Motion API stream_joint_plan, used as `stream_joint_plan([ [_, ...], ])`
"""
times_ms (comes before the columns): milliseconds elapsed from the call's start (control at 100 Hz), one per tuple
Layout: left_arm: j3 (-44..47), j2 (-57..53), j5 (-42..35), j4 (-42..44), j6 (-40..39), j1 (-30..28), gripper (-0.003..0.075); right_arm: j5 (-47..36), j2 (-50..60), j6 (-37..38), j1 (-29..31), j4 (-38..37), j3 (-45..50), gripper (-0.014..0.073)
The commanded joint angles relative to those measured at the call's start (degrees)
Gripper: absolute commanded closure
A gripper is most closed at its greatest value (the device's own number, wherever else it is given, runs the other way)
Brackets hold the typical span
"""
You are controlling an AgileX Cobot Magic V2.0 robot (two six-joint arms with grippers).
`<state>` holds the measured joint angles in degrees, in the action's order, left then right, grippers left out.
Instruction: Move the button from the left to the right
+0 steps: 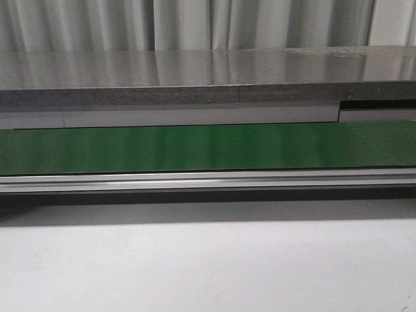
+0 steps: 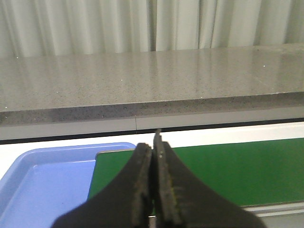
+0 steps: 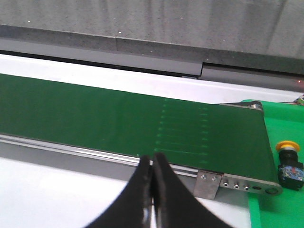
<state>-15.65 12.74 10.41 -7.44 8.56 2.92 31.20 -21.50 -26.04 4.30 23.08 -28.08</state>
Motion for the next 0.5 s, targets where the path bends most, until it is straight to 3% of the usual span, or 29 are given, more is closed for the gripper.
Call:
stream_joint_plan([
  [0,-1.61,0.39,-5.02,-0.51,-0.3,0.52,0.074,-3.8,0.72,1.11,-2.38,-1.67,-1.47,0.0661],
  [160,-1.61,0.39,-5.02,-0.51,-0.3,0.52,0.074,-5.46,4.08,9.9,-6.57,-10.56,0.72,0.0661],
  [310,-1.61,0.39,-5.02,-0.51,-0.3,0.52,0.074,-13.18,7.95,19.91,-7.35,-17.1,7.15,0.0661],
  [490,-1.61,0.39,-5.02,-0.51,-0.3,0.52,0.074,-22.84,13.45,21.79,-7.35,-17.91,17.02,0.0661],
])
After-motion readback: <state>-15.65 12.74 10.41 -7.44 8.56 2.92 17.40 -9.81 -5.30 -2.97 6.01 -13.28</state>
